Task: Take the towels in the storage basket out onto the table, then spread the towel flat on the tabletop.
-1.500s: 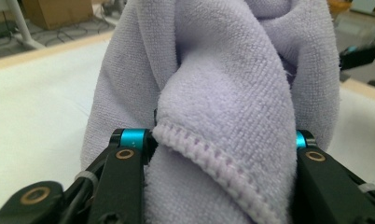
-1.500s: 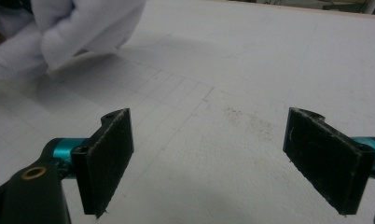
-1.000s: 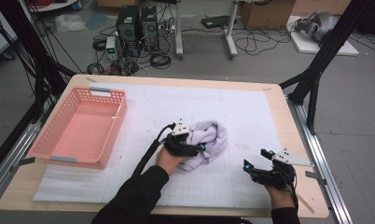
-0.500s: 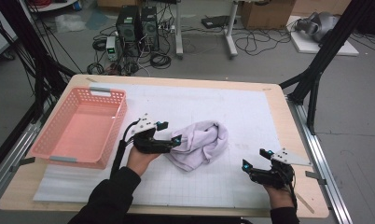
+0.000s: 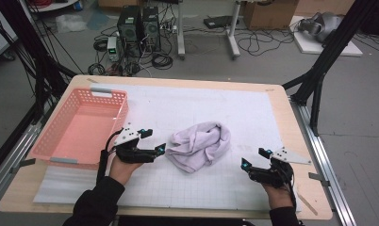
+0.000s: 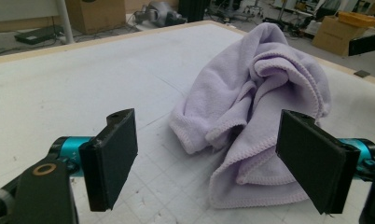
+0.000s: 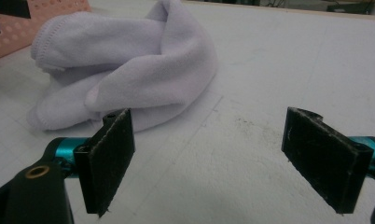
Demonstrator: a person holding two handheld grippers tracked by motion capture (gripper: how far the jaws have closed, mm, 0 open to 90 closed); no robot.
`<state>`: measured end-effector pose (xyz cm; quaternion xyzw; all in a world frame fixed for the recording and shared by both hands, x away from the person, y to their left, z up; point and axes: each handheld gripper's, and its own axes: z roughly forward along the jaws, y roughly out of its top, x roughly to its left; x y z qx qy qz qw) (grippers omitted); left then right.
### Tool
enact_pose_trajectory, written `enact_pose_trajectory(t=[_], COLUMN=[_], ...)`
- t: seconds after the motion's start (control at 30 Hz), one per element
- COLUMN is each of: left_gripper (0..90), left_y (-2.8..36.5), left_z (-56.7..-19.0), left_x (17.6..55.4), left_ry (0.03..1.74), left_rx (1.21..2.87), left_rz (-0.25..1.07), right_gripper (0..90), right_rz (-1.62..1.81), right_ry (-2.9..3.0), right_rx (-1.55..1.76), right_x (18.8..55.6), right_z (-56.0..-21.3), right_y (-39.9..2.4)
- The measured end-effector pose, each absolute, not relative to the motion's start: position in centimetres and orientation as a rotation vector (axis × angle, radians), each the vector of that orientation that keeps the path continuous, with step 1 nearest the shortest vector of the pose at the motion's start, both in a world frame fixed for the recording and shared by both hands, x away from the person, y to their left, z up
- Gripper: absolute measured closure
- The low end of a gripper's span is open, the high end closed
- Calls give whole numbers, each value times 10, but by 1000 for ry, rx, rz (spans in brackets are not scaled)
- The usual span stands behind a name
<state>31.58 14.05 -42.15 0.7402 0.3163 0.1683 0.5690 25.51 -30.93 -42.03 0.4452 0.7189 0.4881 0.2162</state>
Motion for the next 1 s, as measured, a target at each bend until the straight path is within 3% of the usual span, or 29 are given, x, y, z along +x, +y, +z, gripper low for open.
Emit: enact_pose_trajectory(t=[1.0], left_gripper=[211], left_y=[139], left_z=[-424], left_x=[318], left_ry=[741], left_rx=[1718], left_rz=[375], right_gripper=[159], right_rz=[1307], right_ry=[1990], right_rx=[1219], right_x=[255], right_z=[-422], right_y=[-311])
